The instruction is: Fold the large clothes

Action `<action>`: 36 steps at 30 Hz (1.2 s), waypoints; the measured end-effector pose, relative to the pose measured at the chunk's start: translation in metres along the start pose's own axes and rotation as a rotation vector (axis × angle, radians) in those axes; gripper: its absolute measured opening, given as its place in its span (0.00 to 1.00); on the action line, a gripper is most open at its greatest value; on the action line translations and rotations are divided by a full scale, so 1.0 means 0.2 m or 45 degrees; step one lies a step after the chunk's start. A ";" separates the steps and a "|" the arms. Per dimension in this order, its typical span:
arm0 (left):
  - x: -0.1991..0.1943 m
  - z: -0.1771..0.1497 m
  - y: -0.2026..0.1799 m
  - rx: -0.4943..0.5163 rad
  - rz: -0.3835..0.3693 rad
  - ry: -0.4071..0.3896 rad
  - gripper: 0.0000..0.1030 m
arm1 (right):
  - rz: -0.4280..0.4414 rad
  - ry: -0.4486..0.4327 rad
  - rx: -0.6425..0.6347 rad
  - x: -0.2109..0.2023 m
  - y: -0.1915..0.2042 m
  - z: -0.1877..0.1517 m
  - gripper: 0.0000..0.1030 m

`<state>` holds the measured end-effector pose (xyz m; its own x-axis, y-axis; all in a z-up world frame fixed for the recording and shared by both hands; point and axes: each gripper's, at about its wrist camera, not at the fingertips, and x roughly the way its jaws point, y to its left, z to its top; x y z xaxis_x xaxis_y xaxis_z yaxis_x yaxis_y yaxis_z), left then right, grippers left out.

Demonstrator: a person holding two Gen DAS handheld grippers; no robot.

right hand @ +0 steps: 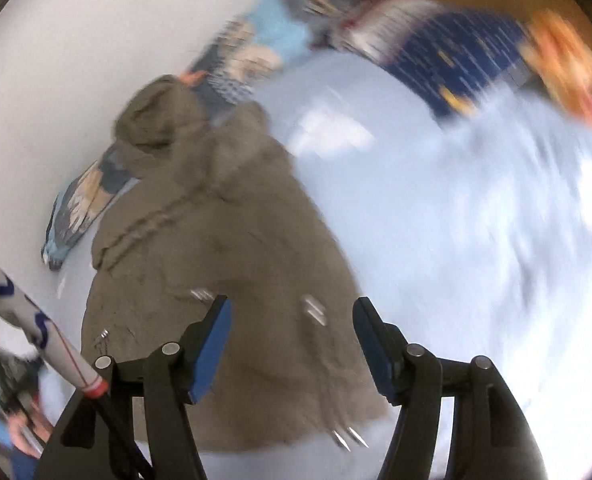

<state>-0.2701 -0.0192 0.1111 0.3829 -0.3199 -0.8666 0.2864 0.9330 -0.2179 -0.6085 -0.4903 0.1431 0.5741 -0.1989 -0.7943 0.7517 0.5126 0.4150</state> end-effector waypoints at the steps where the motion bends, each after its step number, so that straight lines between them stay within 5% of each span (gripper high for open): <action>1: 0.02 -0.03 0.05 -0.045 -0.042 0.056 0.82 | -0.001 0.017 0.048 0.00 -0.07 -0.02 0.65; 6: 0.09 -0.12 0.13 -0.116 -0.149 0.161 0.82 | 0.033 0.118 0.208 0.11 -0.24 -0.05 0.65; 14: 0.22 -0.13 0.02 -0.054 -0.309 0.248 0.82 | 0.073 0.261 0.167 0.28 -0.18 -0.12 0.66; 15: 0.23 -0.13 -0.01 -0.016 -0.304 0.252 0.78 | 0.065 0.265 0.153 0.30 -0.17 -0.13 0.67; 16: 0.23 -0.13 -0.04 0.032 -0.289 0.245 0.59 | 0.060 0.262 0.138 0.31 -0.16 -0.13 0.67; 17: 0.24 -0.12 -0.09 0.096 -0.240 0.236 0.54 | 0.061 0.260 0.127 0.32 -0.15 -0.15 0.65; 19: 0.23 -0.14 -0.14 0.199 -0.152 0.197 0.37 | 0.048 0.246 0.080 0.31 -0.12 -0.15 0.31; 22: 0.15 -0.15 -0.19 0.306 -0.111 0.118 0.19 | -0.023 0.196 -0.015 0.26 -0.05 -0.16 0.21; 24: 0.11 -0.16 -0.23 0.341 -0.084 0.080 0.15 | -0.065 0.167 -0.071 0.22 -0.01 -0.17 0.18; 33: -0.02 -0.27 -0.20 0.308 -0.062 0.106 0.14 | -0.116 0.121 -0.219 -0.06 0.08 -0.29 0.12; 35: -0.04 -0.27 -0.19 0.305 -0.020 0.099 0.18 | -0.135 0.143 -0.213 -0.10 0.05 -0.33 0.12; 36: -0.04 -0.26 -0.18 0.298 0.024 0.074 0.28 | -0.148 0.155 -0.210 -0.11 0.04 -0.34 0.13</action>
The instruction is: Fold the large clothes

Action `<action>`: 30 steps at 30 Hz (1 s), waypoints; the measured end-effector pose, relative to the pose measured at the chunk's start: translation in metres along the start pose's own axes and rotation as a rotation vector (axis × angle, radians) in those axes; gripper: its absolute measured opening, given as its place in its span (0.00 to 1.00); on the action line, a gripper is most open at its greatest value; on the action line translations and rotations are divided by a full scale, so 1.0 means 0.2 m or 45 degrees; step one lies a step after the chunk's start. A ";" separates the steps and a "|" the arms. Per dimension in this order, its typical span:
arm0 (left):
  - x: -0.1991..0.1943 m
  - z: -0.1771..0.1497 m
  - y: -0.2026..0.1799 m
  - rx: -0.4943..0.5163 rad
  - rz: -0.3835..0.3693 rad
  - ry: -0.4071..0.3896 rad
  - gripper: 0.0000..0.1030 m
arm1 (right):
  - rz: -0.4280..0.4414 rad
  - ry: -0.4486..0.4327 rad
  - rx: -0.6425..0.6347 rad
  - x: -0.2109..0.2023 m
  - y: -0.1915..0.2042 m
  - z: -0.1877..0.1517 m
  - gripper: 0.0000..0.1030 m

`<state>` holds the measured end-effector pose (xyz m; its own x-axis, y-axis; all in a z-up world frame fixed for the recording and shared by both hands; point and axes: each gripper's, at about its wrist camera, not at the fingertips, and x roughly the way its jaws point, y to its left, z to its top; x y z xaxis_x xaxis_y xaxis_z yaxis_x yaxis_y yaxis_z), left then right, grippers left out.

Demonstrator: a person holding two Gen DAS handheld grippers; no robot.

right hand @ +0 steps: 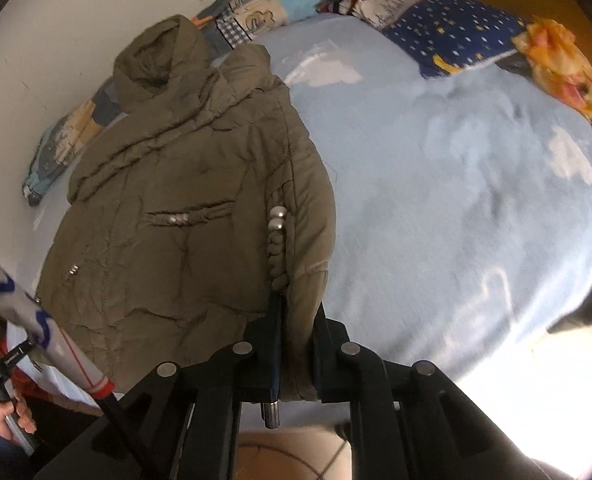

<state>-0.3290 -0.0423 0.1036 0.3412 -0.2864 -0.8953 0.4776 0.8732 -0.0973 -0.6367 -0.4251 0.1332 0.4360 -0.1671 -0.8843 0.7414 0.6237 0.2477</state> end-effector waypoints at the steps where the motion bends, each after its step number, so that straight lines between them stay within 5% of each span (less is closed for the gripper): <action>1: -0.02 0.01 0.00 0.005 0.048 -0.036 0.38 | 0.002 0.014 0.019 0.01 -0.02 -0.01 0.18; 4: -0.16 0.04 -0.02 0.021 0.153 -0.190 0.65 | -0.057 0.011 0.063 -0.02 -0.05 0.00 0.30; 8: -0.35 0.10 -0.14 0.089 0.206 -0.431 0.73 | -0.218 -0.213 0.038 -0.26 -0.02 0.04 0.58; 12: -0.29 0.13 -0.38 0.190 0.136 -0.409 0.75 | -0.120 -0.313 -0.100 -0.35 0.15 0.13 0.59; 16: -0.11 0.13 -0.63 0.327 0.132 -0.323 0.75 | 0.042 -0.197 -0.213 -0.18 0.42 0.17 0.59; 23: 0.24 0.04 -0.70 0.376 0.195 -0.059 0.75 | -0.019 0.040 -0.230 0.23 0.47 0.08 0.59; 26: 0.21 0.04 -0.68 0.360 0.206 -0.097 0.75 | -0.005 0.111 -0.192 0.31 0.41 0.06 0.59; 30: 0.02 0.08 -0.73 0.383 0.213 -0.264 0.75 | 0.047 0.032 -0.172 0.20 0.41 0.10 0.59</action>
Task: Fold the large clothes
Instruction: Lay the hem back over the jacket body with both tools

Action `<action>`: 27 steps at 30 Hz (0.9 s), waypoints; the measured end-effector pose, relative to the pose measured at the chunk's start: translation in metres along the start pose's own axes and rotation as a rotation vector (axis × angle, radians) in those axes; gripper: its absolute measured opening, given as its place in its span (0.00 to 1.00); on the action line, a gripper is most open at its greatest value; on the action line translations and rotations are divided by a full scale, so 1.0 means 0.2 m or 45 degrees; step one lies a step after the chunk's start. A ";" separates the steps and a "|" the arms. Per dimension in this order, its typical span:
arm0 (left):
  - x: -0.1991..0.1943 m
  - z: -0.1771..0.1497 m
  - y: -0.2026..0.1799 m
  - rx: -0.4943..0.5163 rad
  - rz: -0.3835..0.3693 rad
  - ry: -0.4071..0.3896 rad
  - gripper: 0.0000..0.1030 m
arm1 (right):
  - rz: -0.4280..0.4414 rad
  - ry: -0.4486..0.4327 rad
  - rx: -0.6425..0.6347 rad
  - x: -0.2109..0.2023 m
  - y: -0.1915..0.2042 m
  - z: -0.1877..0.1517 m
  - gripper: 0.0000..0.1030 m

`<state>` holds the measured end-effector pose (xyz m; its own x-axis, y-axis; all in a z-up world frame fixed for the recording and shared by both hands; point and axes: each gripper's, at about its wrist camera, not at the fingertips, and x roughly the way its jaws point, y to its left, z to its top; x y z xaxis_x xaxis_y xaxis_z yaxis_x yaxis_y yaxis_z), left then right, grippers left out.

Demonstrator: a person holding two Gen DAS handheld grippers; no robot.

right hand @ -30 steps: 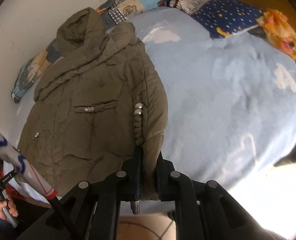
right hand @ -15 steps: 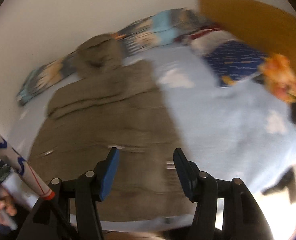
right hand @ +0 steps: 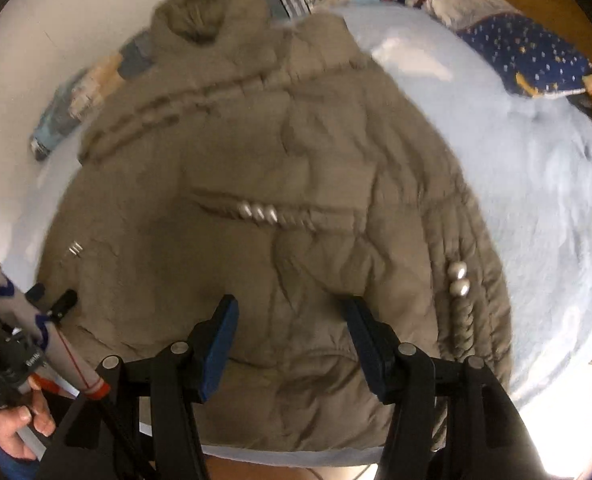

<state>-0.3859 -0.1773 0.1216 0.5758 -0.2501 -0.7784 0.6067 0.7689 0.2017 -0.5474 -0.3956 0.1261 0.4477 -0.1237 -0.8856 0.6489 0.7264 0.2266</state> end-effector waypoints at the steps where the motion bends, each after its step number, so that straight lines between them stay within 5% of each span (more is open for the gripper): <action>1: -0.05 0.03 0.00 0.002 0.004 -0.046 0.75 | 0.009 -0.024 0.002 -0.03 0.00 0.01 0.59; 7: -0.27 0.24 0.00 -0.012 -0.029 -0.218 0.75 | 0.091 -0.147 0.022 -0.21 0.07 0.15 0.61; 12: -0.24 0.44 0.00 0.032 -0.041 -0.285 0.77 | 0.117 -0.202 -0.027 -0.27 0.13 0.30 0.64; 21: 0.26 0.81 0.14 -0.044 -0.032 -0.209 0.77 | 0.038 -0.278 -0.115 -0.10 0.24 0.75 0.64; 24: 0.45 0.83 0.21 -0.135 -0.058 -0.181 0.77 | 0.048 -0.233 -0.095 0.07 0.24 0.89 0.41; 27: 0.58 0.88 0.24 -0.179 -0.078 -0.145 0.77 | 0.056 -0.173 -0.091 0.24 0.26 0.98 0.41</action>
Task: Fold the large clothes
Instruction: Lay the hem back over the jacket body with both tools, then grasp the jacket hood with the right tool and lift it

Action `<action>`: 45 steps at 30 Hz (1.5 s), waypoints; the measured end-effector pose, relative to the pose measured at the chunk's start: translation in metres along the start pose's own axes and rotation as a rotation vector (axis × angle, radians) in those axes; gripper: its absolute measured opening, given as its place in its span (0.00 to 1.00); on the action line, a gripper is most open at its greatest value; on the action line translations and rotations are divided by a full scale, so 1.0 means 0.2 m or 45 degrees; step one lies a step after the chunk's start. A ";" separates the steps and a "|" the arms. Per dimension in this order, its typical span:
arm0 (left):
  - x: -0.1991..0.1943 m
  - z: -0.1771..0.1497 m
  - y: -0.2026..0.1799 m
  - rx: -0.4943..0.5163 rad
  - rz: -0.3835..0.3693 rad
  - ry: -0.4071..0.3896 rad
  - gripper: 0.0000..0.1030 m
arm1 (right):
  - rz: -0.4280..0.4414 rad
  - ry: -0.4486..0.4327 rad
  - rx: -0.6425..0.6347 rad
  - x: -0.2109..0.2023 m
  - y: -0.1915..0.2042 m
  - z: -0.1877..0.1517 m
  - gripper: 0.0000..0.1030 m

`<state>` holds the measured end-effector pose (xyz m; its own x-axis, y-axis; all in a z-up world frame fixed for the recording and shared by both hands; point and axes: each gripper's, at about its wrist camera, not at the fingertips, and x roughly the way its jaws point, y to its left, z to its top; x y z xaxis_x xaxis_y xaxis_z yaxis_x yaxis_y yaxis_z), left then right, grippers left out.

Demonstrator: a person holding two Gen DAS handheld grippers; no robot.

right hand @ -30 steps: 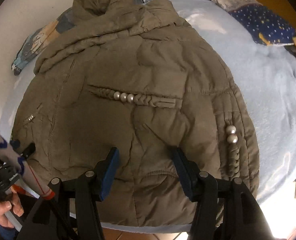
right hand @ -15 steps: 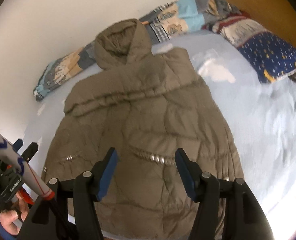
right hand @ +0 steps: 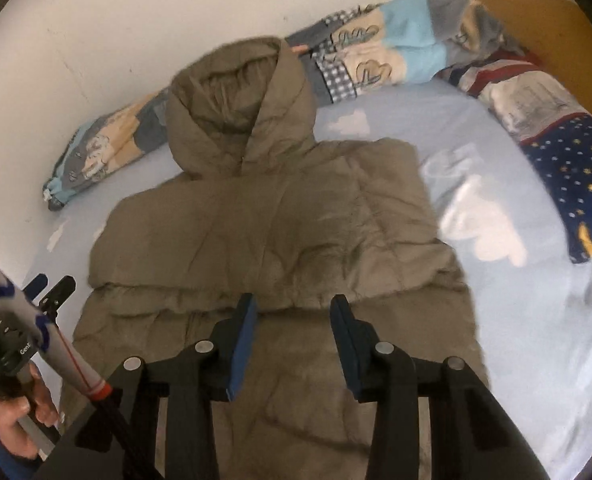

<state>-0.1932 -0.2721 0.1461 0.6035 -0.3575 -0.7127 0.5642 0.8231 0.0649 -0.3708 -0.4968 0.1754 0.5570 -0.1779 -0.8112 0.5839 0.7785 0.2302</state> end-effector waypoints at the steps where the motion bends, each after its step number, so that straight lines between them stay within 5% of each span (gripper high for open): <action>1: 0.02 0.02 0.01 -0.011 0.000 -0.001 0.77 | -0.003 0.007 -0.007 0.05 0.01 0.03 0.41; 10: 0.20 0.02 0.02 0.015 -0.074 0.128 0.77 | -0.057 0.158 0.063 0.45 -0.02 0.11 0.41; 17: 0.12 0.07 0.07 -0.045 -0.136 0.089 0.77 | -0.012 0.135 0.038 0.32 0.02 0.22 0.41; 25: 0.11 0.11 0.13 -0.080 -0.116 0.062 0.77 | 0.012 -0.012 -0.013 0.15 0.09 0.65 0.42; 30: 0.12 0.09 0.18 -0.086 -0.112 0.075 0.77 | 0.000 -0.095 -0.022 0.18 0.14 1.00 0.53; 39: 0.17 0.06 0.25 -0.052 -0.066 0.076 0.77 | -0.122 -0.083 -0.039 0.61 0.15 1.55 0.53; 45: 0.22 0.06 0.27 -0.046 -0.084 0.086 0.77 | -0.117 -0.082 0.025 0.85 0.11 1.68 0.53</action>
<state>-0.1300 -0.2481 0.1264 0.5259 -0.3816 -0.7601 0.5798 0.8147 -0.0079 -0.0642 -0.7117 0.2231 0.5372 -0.2870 -0.7931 0.6454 0.7453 0.1674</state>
